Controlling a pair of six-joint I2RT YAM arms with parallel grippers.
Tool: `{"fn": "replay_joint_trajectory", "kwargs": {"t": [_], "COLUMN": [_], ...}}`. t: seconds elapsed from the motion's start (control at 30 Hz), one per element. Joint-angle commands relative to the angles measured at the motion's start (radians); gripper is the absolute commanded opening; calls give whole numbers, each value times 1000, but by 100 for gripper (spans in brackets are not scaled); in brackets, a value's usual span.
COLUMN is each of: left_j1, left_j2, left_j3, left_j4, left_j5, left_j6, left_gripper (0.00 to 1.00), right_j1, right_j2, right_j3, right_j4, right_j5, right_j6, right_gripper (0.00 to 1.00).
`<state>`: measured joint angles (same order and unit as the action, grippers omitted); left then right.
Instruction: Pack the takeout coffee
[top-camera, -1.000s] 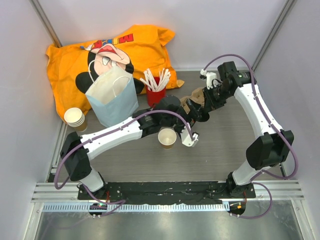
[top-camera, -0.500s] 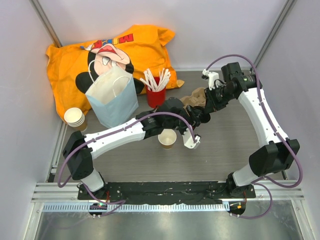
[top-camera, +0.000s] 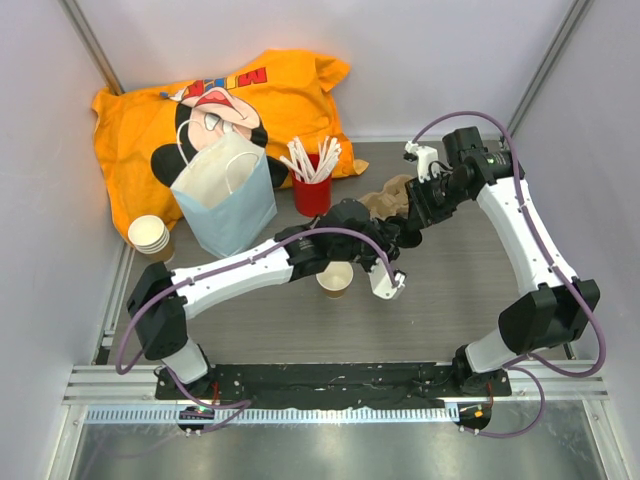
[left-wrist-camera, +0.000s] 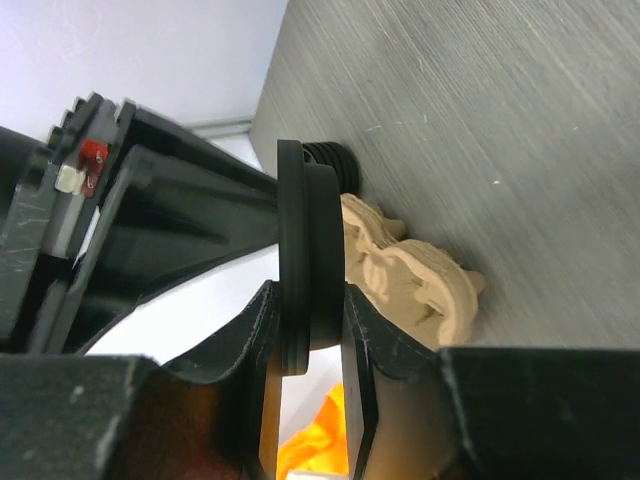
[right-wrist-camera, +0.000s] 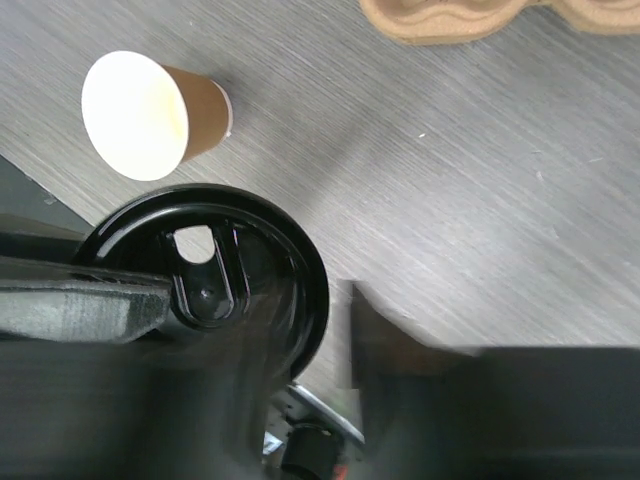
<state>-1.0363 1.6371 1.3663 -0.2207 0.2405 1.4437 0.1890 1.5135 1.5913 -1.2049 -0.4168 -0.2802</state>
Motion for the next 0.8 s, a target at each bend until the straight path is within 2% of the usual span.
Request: {"fn": "replay_joint_trajectory", "kwargs": {"t": [0.0, 0.07, 0.13, 0.17, 0.3, 0.33, 0.47, 0.6, 0.67, 0.7, 0.73, 0.77], "left_j1": [-27, -37, -41, -42, -48, -48, -39, 56, 108, 175, 211, 243], "left_j2": [-16, -5, 9, 21, 38, 40, 33, 20, 41, 73, 90, 107], "left_j3": [37, 117, 231, 264, 428, 450, 501, 473, 488, 511, 517, 524], "left_j4": [3, -90, -220, -265, -477, -550, -632, -548, -533, -511, -493, -473], "left_j5": [-78, -163, -207, -263, -334, -342, -369, -245, -82, -7, 117, 181], "left_j6": [-129, -278, -412, -530, -770, -817, -1024, -1332, -1437, -1509, -1649, -1702], "left_gripper": [7, 6, 4, 4, 2, 2, 4, 4, 4, 4, 4, 4], "right_j1": [1, -16, -61, -78, -164, -169, -169, -169, -169, -168, -169, -169], "right_j2": [-64, -73, -76, -75, -96, -126, -245, -398, -493, -521, -541, -558], "right_j3": [56, 99, 168, 195, 268, 253, 151, -32, -105, -161, -186, -209], "right_j4": [13, 28, 39, 42, 91, 106, 256, 373, 451, 465, 479, 478], "right_j5": [27, 75, 104, 104, 116, 142, 181, 81, 8, -19, -46, -75], "right_j6": [1, -2, -1, -2, 3, -4, -49, -150, -189, -221, -240, -257], "right_gripper": [51, 64, 70, 75, 82, 83, 88, 91, 95, 95, 95, 95]}}
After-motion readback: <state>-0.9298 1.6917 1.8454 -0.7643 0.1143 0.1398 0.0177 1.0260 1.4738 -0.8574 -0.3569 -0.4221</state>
